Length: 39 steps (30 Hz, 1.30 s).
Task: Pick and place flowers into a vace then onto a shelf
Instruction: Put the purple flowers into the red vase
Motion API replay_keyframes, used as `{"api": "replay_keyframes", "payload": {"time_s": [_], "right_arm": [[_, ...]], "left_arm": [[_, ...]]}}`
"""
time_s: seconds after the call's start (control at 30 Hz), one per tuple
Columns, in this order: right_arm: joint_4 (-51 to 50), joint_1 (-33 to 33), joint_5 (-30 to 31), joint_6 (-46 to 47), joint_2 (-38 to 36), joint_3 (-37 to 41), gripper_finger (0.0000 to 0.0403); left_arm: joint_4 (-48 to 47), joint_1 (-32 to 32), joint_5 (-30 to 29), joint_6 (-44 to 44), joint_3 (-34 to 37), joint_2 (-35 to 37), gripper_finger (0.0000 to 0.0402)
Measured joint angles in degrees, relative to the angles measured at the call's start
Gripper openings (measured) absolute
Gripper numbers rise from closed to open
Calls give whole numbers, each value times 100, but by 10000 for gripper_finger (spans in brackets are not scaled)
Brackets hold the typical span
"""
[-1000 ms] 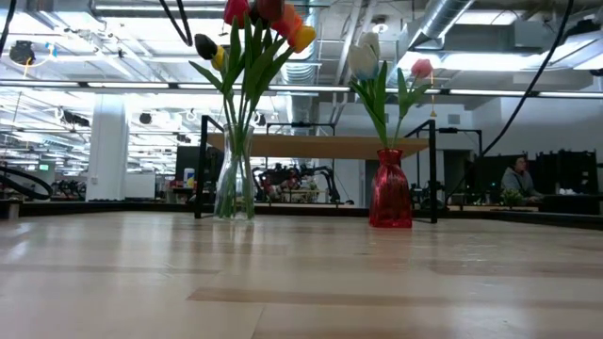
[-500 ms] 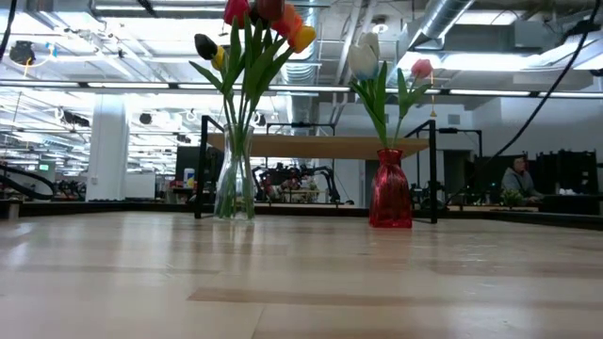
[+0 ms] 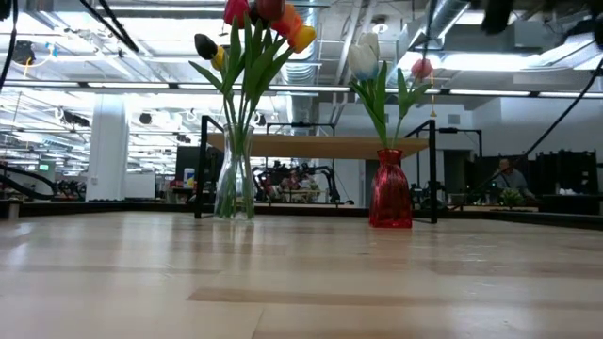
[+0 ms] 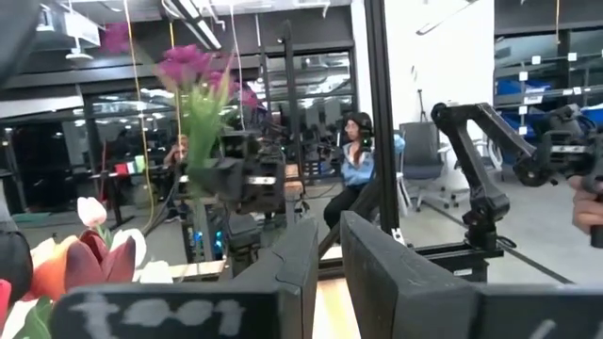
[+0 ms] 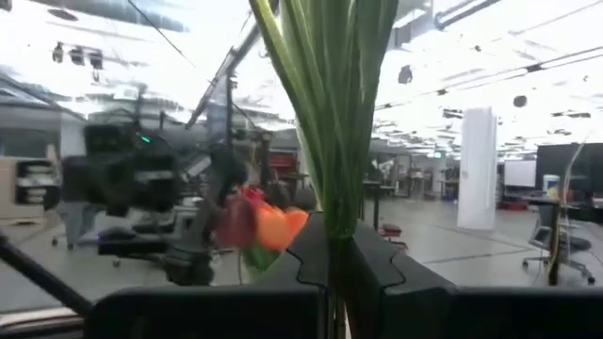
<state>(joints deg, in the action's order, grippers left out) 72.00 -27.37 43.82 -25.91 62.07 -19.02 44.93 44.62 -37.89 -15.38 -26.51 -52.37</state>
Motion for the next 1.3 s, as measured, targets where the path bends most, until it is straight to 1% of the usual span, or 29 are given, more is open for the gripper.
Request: {"api": "replay_keyframes", "payload": {"time_s": [0.03,0.13,0.23,0.3,0.47,0.63,0.87,0.97,1.3], "right_arm": [[51,237,-171,147,51,74,1],[47,864,-319,516,271,163,1],[145,1337,-692,735,517,168,1],[321,1541,-877,795,652,168,1],[418,1826,-925,996,980,168,1],[474,1968,-927,1234,1377,168,1],[915,2041,-897,1246,1906,168,1],[946,2039,-767,1247,2016,165,1],[933,2028,-744,1252,2077,165,3]], "left_arm": [[7,0,4,0,33,8,41],[-22,0,2,3,60,16,41],[-28,0,4,4,60,16,41],[-28,0,4,7,60,16,41],[-39,0,11,76,60,16,41],[-39,0,13,101,60,16,41],[-41,0,13,101,60,16,41],[-39,-1,11,101,60,16,41],[-42,-2,9,101,60,14,41]]}}
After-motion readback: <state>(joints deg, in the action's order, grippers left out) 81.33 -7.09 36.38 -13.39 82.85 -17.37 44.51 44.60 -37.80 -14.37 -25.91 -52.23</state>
